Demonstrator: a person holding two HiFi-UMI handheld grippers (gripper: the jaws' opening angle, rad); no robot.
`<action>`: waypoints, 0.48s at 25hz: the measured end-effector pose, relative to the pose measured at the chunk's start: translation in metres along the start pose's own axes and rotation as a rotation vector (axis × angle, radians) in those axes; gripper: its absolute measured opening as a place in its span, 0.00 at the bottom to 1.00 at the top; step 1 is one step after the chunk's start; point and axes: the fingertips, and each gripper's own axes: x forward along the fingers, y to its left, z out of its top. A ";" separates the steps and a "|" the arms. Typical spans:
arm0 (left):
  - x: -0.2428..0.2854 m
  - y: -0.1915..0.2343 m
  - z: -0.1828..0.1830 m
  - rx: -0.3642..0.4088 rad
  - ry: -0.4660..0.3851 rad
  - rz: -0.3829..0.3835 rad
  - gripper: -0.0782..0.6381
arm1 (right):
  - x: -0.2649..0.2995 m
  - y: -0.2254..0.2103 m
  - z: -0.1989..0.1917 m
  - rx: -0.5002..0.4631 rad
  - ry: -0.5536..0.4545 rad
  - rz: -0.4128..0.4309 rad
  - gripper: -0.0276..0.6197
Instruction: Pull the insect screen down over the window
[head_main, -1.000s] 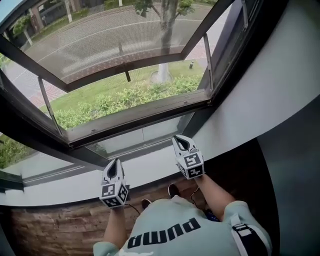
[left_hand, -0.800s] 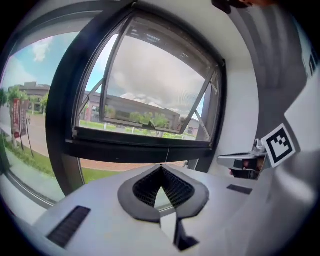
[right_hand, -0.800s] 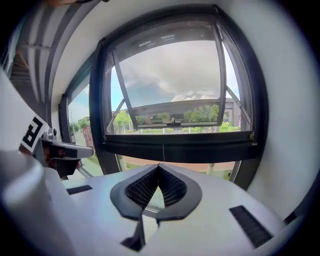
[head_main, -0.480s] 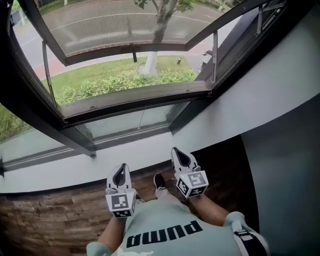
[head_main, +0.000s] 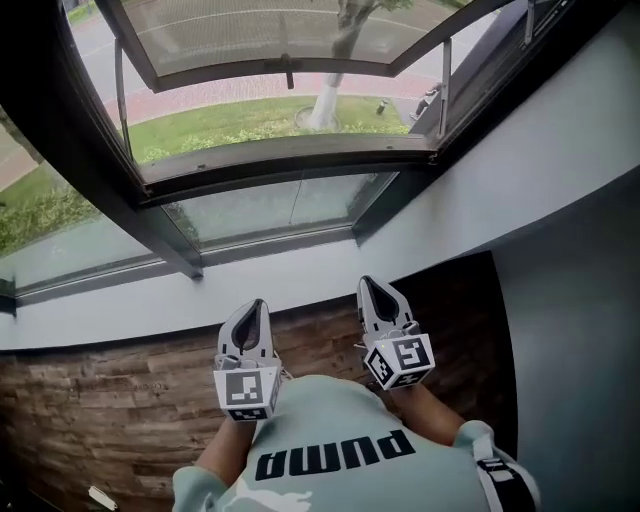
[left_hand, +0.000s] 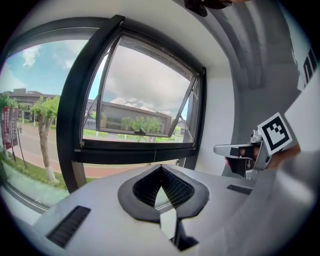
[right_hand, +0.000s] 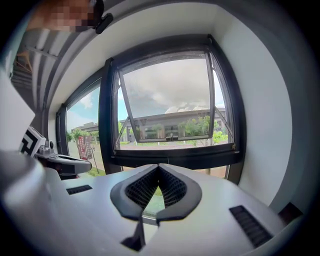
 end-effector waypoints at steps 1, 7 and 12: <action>-0.003 -0.010 -0.001 0.005 -0.004 -0.001 0.13 | -0.008 -0.004 -0.001 0.001 -0.005 0.000 0.05; -0.013 -0.104 -0.006 -0.009 -0.029 -0.035 0.13 | -0.082 -0.045 -0.007 0.010 -0.042 0.012 0.05; -0.058 -0.190 -0.020 -0.165 -0.117 0.009 0.13 | -0.165 -0.073 -0.026 0.000 -0.066 0.091 0.05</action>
